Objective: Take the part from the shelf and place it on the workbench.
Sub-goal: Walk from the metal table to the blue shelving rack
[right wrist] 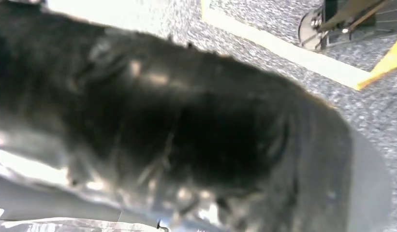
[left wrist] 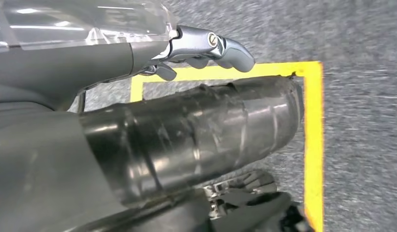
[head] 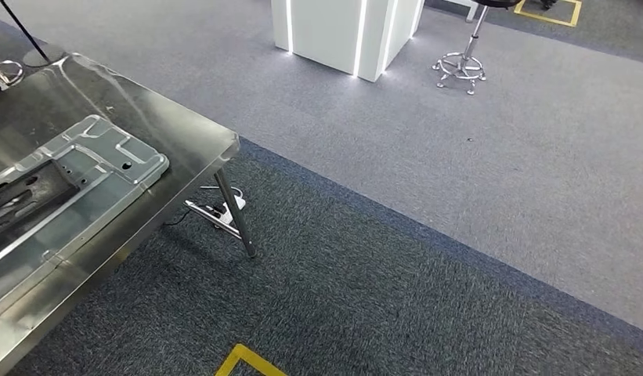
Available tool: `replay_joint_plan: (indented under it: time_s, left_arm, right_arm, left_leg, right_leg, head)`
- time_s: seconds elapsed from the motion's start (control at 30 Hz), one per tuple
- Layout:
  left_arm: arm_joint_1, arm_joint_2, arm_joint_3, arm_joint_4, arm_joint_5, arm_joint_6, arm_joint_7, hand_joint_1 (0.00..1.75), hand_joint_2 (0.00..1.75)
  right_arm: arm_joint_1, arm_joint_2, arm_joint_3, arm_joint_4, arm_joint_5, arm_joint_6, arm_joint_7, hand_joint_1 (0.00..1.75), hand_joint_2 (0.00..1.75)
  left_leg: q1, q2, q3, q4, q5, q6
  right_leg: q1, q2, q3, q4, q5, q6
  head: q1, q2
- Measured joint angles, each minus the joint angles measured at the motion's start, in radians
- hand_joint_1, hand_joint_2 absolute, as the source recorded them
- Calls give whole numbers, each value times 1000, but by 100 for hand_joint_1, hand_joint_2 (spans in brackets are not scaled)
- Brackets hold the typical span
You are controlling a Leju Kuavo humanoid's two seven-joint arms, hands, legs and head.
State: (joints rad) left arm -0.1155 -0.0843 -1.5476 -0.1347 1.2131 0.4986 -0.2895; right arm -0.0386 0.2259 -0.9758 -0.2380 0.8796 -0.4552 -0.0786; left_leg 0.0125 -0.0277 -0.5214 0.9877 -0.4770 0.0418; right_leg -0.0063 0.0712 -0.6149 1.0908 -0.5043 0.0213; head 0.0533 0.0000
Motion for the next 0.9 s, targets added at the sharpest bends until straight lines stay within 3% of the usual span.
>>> replay_joint_plan:
  time_s: [0.03,0.07,0.1,0.13,0.17,0.2,0.27,0.33,0.4,0.43,0.5,0.57,0.6,0.63,0.67,0.7,0.77,0.8,0.87,0.9]
  left_arm:
    - [1,0,0,0,0,-1,0,0,0]
    - [2,0,0,0,0,-1,-1,0,0]
    - [4,1,0,0,0,-2,-1,0,0]
    - [5,1,0,0,1,-2,-1,0,0]
    - [4,1,0,0,1,-2,-1,0,0]
    - [3,1,0,0,1,-3,-1,0,0]
    - [2,1,0,0,2,-3,-1,0,0]
    - [2,2,0,0,3,-3,-1,0,0]
    - [-1,1,0,0,3,-4,-3,0,0]
    - [-3,1,0,0,3,-4,-3,0,0]
    - [-5,1,0,0,3,-5,-5,0,0]
    - [-4,1,0,0,3,-6,-6,0,0]
    - [-1,1,0,0,3,-7,-6,0,0]
    - [1,1,0,0,3,-8,-6,0,0]
    - [3,1,0,0,3,-8,-6,0,0]
    - [4,1,0,0,3,-9,-6,0,0]
    - [4,1,0,0,3,-9,-6,0,0]
    - [4,1,0,0,3,-9,-6,0,0]
    - [3,1,0,0,3,-9,-6,0,0]
    - [4,1,0,0,3,-8,-6,0,0]
  right_arm:
    - [-1,0,0,0,0,0,0,0,0]
    - [-2,0,0,0,0,0,0,0,0]
    - [-3,0,0,0,0,0,0,0,0]
    - [-2,0,0,0,0,0,-1,0,0]
    - [-1,0,0,0,0,0,-1,0,0]
    - [0,0,0,0,0,0,-1,0,0]
    - [-1,0,0,0,0,1,-2,0,0]
    - [-4,0,0,0,0,1,-3,0,0]
    - [-4,0,-1,0,0,1,-3,0,0]
    - [-3,0,-1,0,0,1,-3,0,0]
    - [-2,0,-1,0,0,1,-3,0,0]
    - [-4,0,-1,0,0,1,-3,0,0]
    - [-5,0,-1,0,0,2,-3,0,0]
    - [-5,0,-1,0,0,2,-3,0,0]
    - [-4,0,-1,0,0,2,-3,0,0]
    - [-4,0,-1,0,0,3,-3,0,0]
    - [-4,1,-1,0,1,3,-3,0,0]
    - [-6,1,-1,0,1,4,-3,0,0]
    - [-7,1,-1,0,2,6,-3,0,0]
    - [-6,1,-1,0,3,6,-3,0,0]
  left_leg:
    - [-3,15,1,-2,0,3]
    - [-4,31,1,-2,-1,4]
    - [-5,47,1,-1,-2,5]
    - [-6,62,1,0,-4,5]
    - [-6,75,2,1,-6,4]
    - [-5,86,4,2,-8,2]
    - [-7,105,7,7,-17,-7]
    - [-11,123,9,12,-25,-19]
    - [-11,141,17,11,-29,-31]
    - [-8,138,20,15,-34,-36]
    - [-3,99,1,67,-71,-46]
    - [-1,50,-60,195,-137,-50]
    - [-1,41,-93,260,-161,-51]
    - [-1,37,-114,298,-165,-51]
    - [-1,35,-118,298,-148,-50]
    - [-1,31,-106,260,-115,-48]
    - [1,-3,-54,128,-43,-42]
    - [2,-23,-36,77,-24,-39]
    - [1,-44,-24,37,-18,-32]
    - [-1,-36,-23,34,-16,-27]
  right_leg:
    - [0,-32,-29,58,-32,3]
    - [-1,-49,-62,123,-62,6]
    - [-4,-57,-89,175,-79,9]
    - [-7,-61,-101,199,-80,13]
    - [-10,-65,-93,186,-62,15]
    - [-13,-73,-67,139,-32,17]
    - [-11,-113,6,9,23,14]
    - [-3,-138,41,-60,38,3]
    - [2,-120,40,-67,37,-11]
    - [1,-111,41,-70,40,-17]
    - [-3,-92,43,-78,47,-30]
    - [-3,-73,41,-78,49,-38]
    - [-2,-61,40,-78,50,-40]
    - [0,-48,40,-76,50,-41]
    - [0,-34,40,-74,50,-41]
    - [0,-20,41,-72,49,-40]
    - [1,5,38,-65,47,-36]
    - [1,16,35,-61,46,-32]
    - [1,34,26,-58,48,-20]
    - [-1,44,23,-60,52,-13]
  head:
    - [1,0]
    - [2,0]
    - [2,0]
    - [2,0]
    - [2,0]
    - [2,0]
    - [2,0]
    - [-1,0]
    - [-3,0]
    - [-3,0]
    - [-3,0]
    - [-4,0]
    - [-4,0]
    - [-4,0]
    - [-4,0]
    - [-4,0]
    - [-4,0]
    - [-4,0]
    - [-4,0]
    - [-4,0]
